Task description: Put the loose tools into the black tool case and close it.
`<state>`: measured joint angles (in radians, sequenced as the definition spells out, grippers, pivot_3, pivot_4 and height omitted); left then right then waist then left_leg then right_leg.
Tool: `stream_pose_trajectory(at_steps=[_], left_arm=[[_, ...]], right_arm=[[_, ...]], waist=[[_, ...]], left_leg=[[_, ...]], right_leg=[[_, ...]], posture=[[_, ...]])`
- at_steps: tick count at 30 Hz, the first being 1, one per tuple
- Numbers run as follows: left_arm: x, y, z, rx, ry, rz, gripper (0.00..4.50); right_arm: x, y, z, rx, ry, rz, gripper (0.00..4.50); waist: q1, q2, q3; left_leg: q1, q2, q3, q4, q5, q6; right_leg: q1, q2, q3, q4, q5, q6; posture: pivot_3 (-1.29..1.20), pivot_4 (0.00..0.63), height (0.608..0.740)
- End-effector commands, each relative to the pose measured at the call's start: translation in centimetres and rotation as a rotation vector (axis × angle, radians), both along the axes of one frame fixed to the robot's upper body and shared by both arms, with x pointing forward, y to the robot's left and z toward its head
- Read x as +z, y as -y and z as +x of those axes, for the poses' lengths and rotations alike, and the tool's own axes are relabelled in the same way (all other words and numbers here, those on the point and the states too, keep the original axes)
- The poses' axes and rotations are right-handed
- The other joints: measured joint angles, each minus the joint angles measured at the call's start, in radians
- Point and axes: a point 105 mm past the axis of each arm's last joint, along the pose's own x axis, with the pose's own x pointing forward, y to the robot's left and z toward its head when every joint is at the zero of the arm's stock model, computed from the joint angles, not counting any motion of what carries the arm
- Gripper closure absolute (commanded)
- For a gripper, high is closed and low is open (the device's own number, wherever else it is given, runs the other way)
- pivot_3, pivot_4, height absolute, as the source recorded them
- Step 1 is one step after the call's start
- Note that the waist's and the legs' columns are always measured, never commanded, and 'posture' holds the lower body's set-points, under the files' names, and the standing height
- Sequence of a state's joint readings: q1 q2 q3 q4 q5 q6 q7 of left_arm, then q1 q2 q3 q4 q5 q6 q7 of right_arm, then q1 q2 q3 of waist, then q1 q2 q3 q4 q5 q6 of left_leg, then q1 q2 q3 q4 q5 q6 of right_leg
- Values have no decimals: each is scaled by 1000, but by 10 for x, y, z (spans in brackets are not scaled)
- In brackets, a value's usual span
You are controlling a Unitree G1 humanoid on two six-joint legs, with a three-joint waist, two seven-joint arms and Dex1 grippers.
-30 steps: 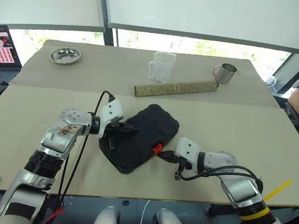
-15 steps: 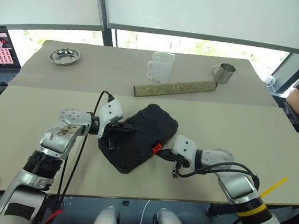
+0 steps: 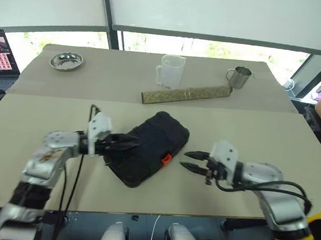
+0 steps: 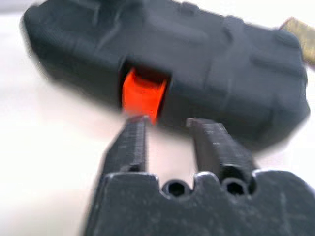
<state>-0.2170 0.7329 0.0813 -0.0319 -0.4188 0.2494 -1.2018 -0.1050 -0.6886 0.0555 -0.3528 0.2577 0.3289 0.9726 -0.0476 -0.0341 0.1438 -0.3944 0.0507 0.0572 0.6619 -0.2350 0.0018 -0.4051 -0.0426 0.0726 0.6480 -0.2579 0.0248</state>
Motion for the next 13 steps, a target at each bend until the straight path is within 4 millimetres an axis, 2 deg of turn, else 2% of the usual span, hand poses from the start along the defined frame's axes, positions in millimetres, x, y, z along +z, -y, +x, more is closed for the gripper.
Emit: stream_pose_trajectory(at_steps=[1, 4, 6, 9, 13], left_arm=[[1, -37, -14, 102, 30, 40, 1618], [-11, -73, -29, 241, 38, 100, 485], [-21, -91, -41, 317, 48, 138, 57], [-32, -101, -55, 380, 52, 162, 57], [-35, -99, -53, 440, 131, 165, 57]], right_arm=[[17, 18, -3, 37, 136, -24, 1258], [18, 34, -10, 85, 175, -13, 187], [16, 43, -12, 82, 161, 10, 0], [15, 52, -5, 30, 165, 66, 0], [2, 52, -4, 47, 191, 23, 0]], waist=[[4, 1, 1], [6, 0, 2], [9, -3, 3], [11, -7, 6], [30, -7, 6]], left_leg=[[0, 0, 0, 0, 0, 0], [0, -1, 1, 0, 0, 0], [-1, -1, 1, 0, 0, 0], [-2, 0, 1, 0, 0, 0], [-2, 0, 2, 0, 0, 0]], right_leg=[[0, 0, 0, 0, 0, 0], [0, -2, 0, -1, -1, 1], [0, -2, 0, -2, -1, 2], [-1, -4, -1, -3, -1, 1], [-1, -6, -2, -3, -1, 1]], posture=[[0, 150, 740], [0, 150, 740], [0, 150, 740], [0, 150, 740], [0, 150, 740]])
